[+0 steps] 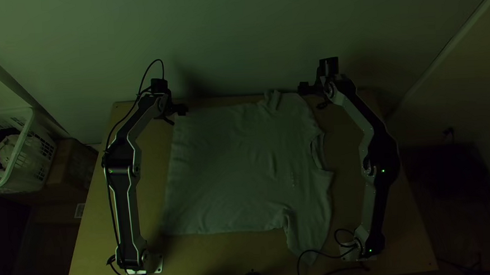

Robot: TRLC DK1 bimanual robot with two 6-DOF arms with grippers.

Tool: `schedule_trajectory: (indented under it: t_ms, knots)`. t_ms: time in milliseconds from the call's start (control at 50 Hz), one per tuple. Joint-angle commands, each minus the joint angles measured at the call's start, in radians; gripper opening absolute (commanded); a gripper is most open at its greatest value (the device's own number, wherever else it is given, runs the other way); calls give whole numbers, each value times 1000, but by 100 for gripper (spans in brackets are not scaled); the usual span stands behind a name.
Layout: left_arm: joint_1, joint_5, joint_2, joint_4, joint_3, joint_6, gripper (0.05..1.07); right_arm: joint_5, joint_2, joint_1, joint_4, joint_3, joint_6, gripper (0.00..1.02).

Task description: Fold the t-shirt

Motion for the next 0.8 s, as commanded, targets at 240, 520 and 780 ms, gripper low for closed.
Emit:
schedule_trajectory:
  t_ms: [240,520,780]
  knots:
    - [-14,-14,66,-25,20,-18,24,-10,150,12,-224,234,65,98]
    - [-28,-14,30,-20,19,-35,8,-10,230,21,-279,299,78,95]
    - [-31,-14,-5,-29,19,-36,8,-10,296,23,-263,325,95,86]
